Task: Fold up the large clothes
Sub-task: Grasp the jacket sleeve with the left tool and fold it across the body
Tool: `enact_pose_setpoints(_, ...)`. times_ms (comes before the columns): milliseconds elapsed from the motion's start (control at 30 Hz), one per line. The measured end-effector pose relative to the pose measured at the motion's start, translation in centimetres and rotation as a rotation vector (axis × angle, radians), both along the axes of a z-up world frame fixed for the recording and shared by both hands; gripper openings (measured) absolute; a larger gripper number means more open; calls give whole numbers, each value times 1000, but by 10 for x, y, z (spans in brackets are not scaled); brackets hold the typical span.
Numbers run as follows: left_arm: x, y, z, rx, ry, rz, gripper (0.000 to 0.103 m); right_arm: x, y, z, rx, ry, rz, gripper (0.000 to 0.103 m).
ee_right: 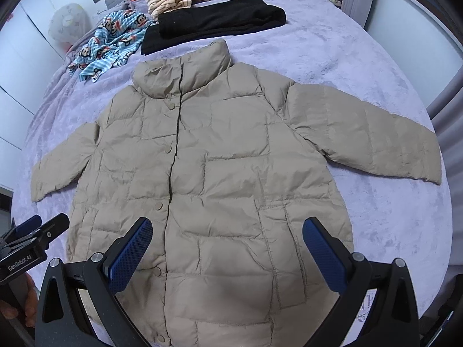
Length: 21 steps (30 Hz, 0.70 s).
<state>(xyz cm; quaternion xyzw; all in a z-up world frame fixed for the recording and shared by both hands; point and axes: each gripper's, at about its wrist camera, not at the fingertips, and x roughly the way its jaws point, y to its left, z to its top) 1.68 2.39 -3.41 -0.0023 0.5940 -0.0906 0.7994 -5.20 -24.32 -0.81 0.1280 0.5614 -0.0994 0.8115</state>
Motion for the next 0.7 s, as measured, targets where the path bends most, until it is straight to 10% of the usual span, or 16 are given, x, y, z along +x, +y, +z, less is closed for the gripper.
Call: enact_pose_setpoints(700, 122, 310, -155, -493, 10, 543, 103, 40, 168, -101, 219, 85, 129, 103)
